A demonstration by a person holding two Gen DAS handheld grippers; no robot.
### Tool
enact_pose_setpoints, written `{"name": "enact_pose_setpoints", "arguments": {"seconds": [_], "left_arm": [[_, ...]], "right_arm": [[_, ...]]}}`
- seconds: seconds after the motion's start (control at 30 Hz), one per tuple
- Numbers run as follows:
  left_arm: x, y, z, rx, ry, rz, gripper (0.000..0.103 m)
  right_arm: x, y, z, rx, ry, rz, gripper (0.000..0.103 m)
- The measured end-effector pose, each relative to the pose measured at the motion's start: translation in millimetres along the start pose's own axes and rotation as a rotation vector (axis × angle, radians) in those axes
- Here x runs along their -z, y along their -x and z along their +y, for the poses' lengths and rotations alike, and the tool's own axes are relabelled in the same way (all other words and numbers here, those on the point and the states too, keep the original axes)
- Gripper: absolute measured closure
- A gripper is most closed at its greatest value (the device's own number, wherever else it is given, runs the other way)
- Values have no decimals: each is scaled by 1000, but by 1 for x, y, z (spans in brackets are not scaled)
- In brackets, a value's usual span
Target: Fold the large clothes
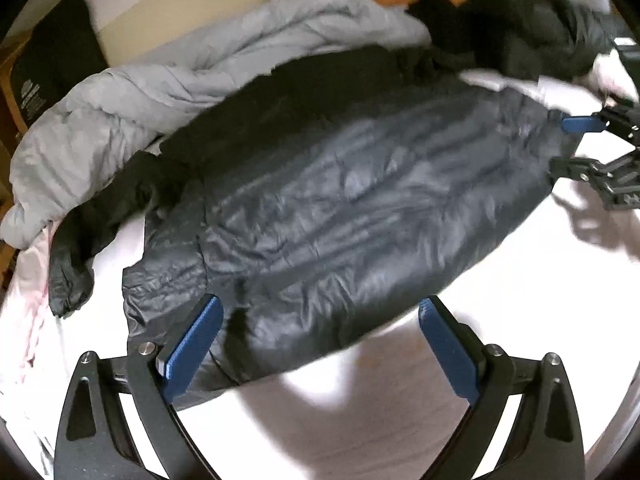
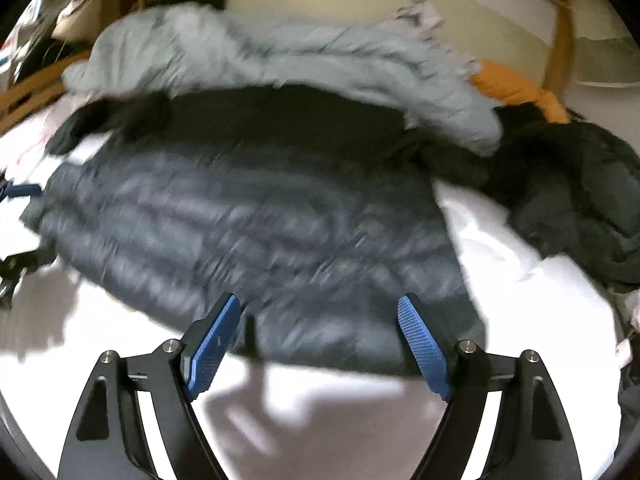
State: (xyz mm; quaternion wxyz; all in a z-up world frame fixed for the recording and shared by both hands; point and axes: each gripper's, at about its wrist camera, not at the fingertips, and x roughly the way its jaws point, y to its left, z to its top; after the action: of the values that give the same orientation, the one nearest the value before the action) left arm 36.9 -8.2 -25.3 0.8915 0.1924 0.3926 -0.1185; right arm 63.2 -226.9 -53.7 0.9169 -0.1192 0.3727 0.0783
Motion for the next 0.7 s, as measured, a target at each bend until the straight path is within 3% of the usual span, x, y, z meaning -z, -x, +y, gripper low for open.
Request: {"name": "enact_pose_setpoints", "arguments": {"seconds": [0.13, 0.2, 0.3, 0.43, 0.5, 0.67, 0.7], "left_arm": [[7, -16, -13, -24, -71, 70, 5], [9, -22, -16, -57, -87, 83, 5], [7, -25, -10, -80, -54, 80, 4], [8, -32, 2, -142, -16, 74, 4], [9, -35, 8, -130, 7, 78, 3], [9, -45, 25, -115, 68, 71, 3], [9, -47, 27, -110, 75, 69, 4]], "right_arm": [[13, -10, 36, 67, 219, 32, 19], [16, -15, 45, 115, 261, 26, 19], [14, -19, 47, 156, 243, 9, 19], [8, -33, 36, 283, 214, -20, 19], [6, -39, 26, 287, 156, -17, 20], [5, -45, 7, 253, 73, 1, 62], [6, -45, 5, 249, 64, 0, 64]]}}
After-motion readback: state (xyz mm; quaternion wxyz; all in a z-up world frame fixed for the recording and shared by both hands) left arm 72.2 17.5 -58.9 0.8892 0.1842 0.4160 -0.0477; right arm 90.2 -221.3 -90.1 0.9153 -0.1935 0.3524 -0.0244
